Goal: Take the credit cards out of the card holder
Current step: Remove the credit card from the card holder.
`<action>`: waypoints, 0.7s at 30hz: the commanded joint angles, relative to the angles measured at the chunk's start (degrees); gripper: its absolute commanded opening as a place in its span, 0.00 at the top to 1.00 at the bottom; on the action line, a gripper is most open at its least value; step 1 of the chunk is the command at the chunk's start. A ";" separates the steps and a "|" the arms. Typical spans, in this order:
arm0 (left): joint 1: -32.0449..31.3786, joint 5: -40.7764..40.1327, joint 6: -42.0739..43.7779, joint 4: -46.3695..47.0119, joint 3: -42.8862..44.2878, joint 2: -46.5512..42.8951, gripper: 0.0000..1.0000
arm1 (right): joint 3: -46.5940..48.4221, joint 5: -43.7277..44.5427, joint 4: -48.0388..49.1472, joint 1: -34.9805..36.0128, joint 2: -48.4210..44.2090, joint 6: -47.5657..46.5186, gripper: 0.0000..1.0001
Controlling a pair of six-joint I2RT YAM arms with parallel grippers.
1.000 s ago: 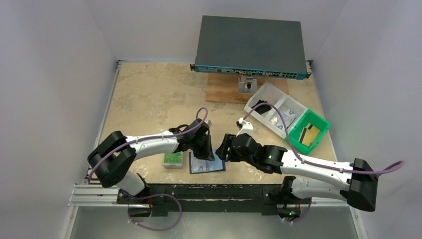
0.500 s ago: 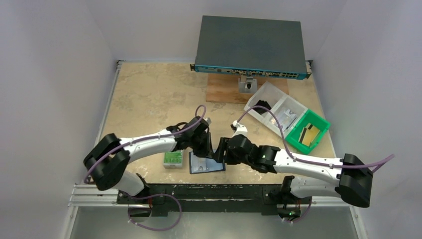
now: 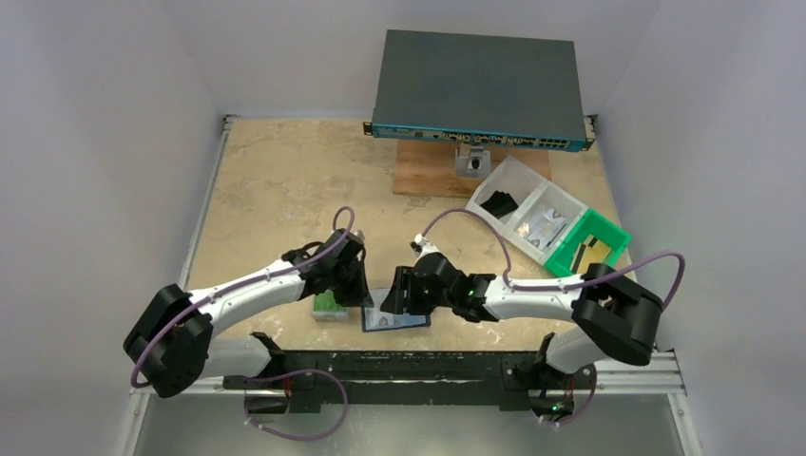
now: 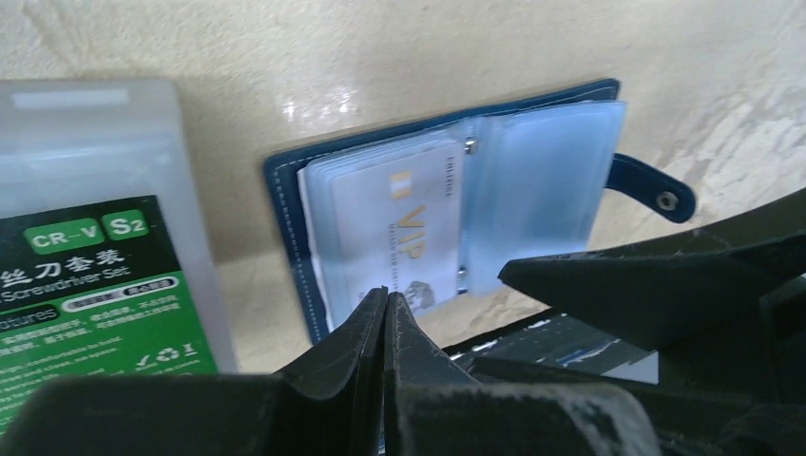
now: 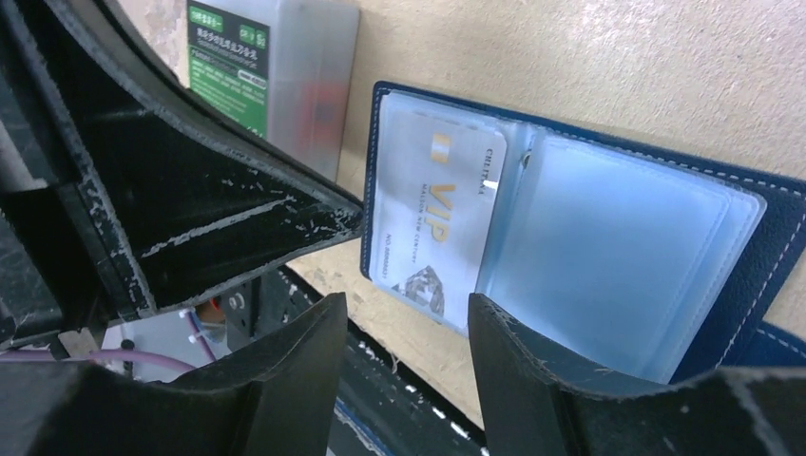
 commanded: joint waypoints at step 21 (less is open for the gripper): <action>0.48 -2.81 2.19 1.90 -1.31 3.89 1.00 | -2.73 -5.83 11.61 -4.55 9.32 -0.58 0.53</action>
